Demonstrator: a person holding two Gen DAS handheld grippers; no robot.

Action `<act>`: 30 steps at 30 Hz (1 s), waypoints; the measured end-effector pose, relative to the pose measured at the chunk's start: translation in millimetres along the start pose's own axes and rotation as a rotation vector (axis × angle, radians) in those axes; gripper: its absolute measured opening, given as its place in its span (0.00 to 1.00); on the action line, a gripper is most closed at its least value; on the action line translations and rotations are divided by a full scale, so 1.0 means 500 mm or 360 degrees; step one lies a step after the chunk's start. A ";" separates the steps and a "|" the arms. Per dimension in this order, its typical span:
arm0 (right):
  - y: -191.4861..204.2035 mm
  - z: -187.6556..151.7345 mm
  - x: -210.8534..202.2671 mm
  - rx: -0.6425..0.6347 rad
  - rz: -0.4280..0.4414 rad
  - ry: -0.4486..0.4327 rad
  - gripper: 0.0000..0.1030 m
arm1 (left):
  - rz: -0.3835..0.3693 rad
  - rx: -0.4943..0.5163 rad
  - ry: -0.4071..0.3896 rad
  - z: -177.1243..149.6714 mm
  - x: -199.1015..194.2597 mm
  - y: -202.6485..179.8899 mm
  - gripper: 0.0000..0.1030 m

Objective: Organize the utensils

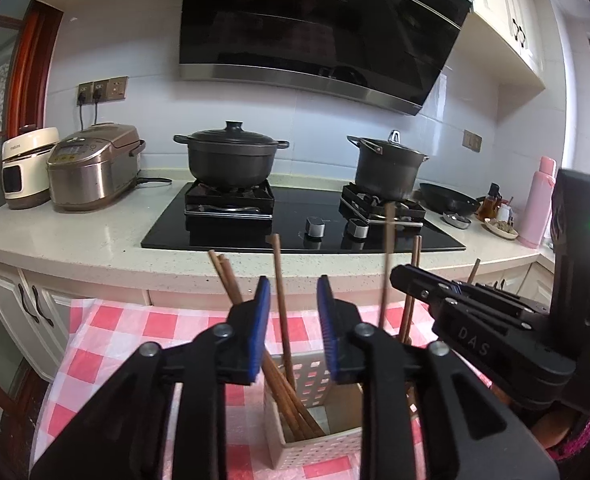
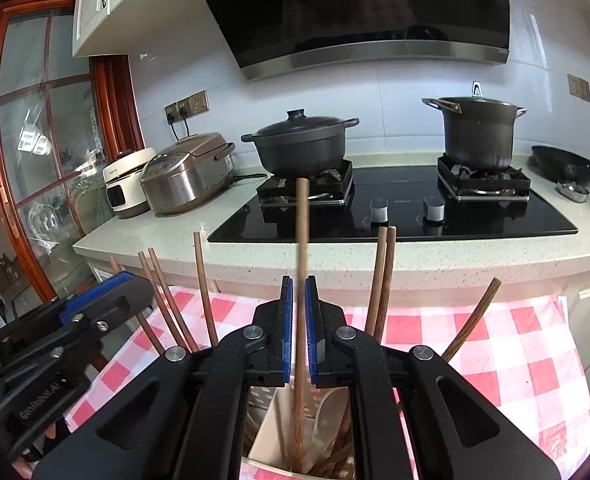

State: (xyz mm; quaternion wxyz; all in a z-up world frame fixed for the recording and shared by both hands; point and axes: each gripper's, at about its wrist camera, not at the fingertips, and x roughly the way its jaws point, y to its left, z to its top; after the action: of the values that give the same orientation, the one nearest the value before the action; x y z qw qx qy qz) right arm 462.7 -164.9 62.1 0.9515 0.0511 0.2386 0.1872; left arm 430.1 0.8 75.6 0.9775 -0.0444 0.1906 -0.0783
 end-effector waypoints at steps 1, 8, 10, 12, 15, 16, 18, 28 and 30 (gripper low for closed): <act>-0.003 -0.001 0.001 0.0003 0.0000 0.0002 0.08 | 0.0010 -0.0005 -0.0012 0.000 -0.004 0.003 0.29; -0.012 -0.010 -0.002 0.0026 0.0007 0.0026 0.10 | 0.0066 0.0000 -0.0061 -0.005 -0.032 0.011 0.48; -0.011 -0.012 -0.009 0.0014 -0.0002 0.0026 0.11 | 0.0092 0.0005 -0.0078 -0.008 -0.040 0.010 0.60; -0.008 -0.015 -0.024 0.0006 -0.0020 0.0010 0.15 | 0.0116 0.0005 -0.0105 -0.010 -0.051 0.009 0.75; -0.007 -0.022 -0.057 0.0013 -0.0049 -0.0035 0.48 | 0.0154 0.0014 -0.0156 -0.012 -0.073 0.005 0.91; -0.008 -0.026 -0.072 0.0027 -0.0043 -0.0061 0.53 | 0.0169 0.0019 -0.0173 -0.013 -0.082 0.003 0.93; -0.010 -0.034 -0.099 0.0037 -0.0031 -0.0096 0.55 | 0.0190 0.0033 -0.0205 -0.015 -0.101 -0.001 0.95; 0.005 -0.075 -0.227 -0.0046 -0.0078 -0.0239 0.83 | 0.0252 0.0034 -0.0198 -0.039 -0.181 -0.005 0.95; 0.005 -0.081 -0.248 -0.0051 -0.0085 -0.0244 0.83 | 0.0241 0.0025 -0.0217 -0.045 -0.202 -0.006 0.95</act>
State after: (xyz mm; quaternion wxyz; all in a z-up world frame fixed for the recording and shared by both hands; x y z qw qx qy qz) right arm 341.7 -209.4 80.9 0.9723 0.0437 0.1633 0.1612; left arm 328.9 13.5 91.8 0.9917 -0.0274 0.1257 -0.0025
